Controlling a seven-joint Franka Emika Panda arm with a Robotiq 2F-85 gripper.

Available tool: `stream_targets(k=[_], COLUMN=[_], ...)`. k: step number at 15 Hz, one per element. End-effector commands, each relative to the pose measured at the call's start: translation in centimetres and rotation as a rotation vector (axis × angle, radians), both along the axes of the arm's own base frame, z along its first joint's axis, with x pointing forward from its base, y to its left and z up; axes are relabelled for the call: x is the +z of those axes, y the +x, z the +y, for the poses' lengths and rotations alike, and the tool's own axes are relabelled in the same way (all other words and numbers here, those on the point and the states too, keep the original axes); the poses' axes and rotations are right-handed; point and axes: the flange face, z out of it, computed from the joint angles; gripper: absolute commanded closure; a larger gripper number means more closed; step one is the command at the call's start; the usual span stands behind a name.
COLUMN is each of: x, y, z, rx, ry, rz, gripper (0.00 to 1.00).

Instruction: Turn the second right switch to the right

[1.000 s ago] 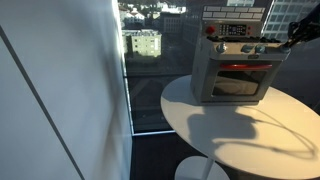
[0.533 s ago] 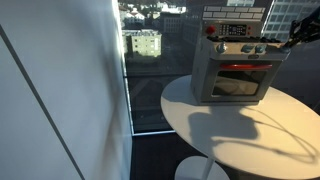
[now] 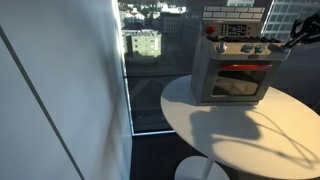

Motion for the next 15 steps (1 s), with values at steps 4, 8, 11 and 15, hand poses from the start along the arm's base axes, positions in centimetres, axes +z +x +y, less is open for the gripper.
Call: stream_targets(k=[4,8,11,15], x=[0.2,0.1,0.2,0.2], y=[-0.6,-0.8,-1.0,-1.4], z=[-1.4,-1.7,-1.8,-1.7], rx=[-0.153,-0.174,-0.174,-0.157], ry=[0.152,0.194,0.188,0.171], rz=[-0.053,-0.061,-0.067,-0.06], gripper=[0.95,0.69,0.45,0.15])
